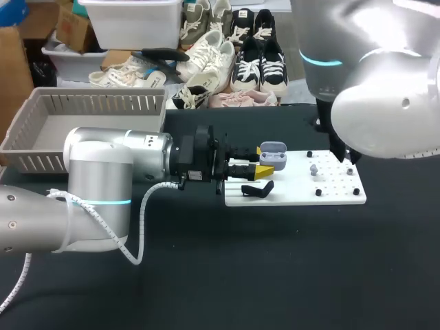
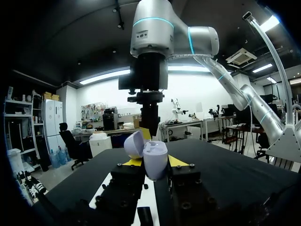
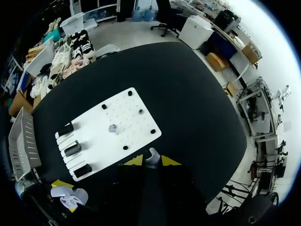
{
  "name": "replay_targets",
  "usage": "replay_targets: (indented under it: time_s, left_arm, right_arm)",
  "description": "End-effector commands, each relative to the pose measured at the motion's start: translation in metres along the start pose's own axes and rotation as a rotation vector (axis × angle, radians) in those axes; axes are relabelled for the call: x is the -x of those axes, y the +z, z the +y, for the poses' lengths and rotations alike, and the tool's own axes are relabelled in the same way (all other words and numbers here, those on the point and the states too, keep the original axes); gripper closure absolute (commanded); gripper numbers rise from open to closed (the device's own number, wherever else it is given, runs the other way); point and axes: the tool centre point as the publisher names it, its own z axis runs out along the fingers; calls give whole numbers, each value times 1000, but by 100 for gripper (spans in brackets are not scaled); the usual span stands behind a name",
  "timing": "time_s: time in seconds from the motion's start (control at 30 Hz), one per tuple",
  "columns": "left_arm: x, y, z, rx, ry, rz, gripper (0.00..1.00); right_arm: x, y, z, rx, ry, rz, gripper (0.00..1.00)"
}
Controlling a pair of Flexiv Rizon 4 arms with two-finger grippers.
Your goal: Pick up each earbud case from the left stands, insert the matching earbuds, close the lid, and place the case in the box.
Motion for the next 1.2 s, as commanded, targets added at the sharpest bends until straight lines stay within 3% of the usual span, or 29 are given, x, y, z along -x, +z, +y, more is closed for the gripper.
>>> replay_targets:
  time_s: [0.03,0.13,0.37,0.83,1.2]
  left_arm:
    - [0,0,-2,6,2,0,100]
    - [0,0,-2,6,2,0,100]
    - [0,0,-2,6,2,0,100]
    - [0,0,-2,6,2,0,100]
    - [0,0,-2,6,2,0,100]
  right_arm:
    - [-5,-38,-3,17,17,-11,100]
    - [-10,-55,2,31,3,-17,100]
    - [-28,-77,26,56,-75,76,100]
    - [-53,-81,71,79,-110,110,100]
    - [-57,-80,75,77,-130,90,100]
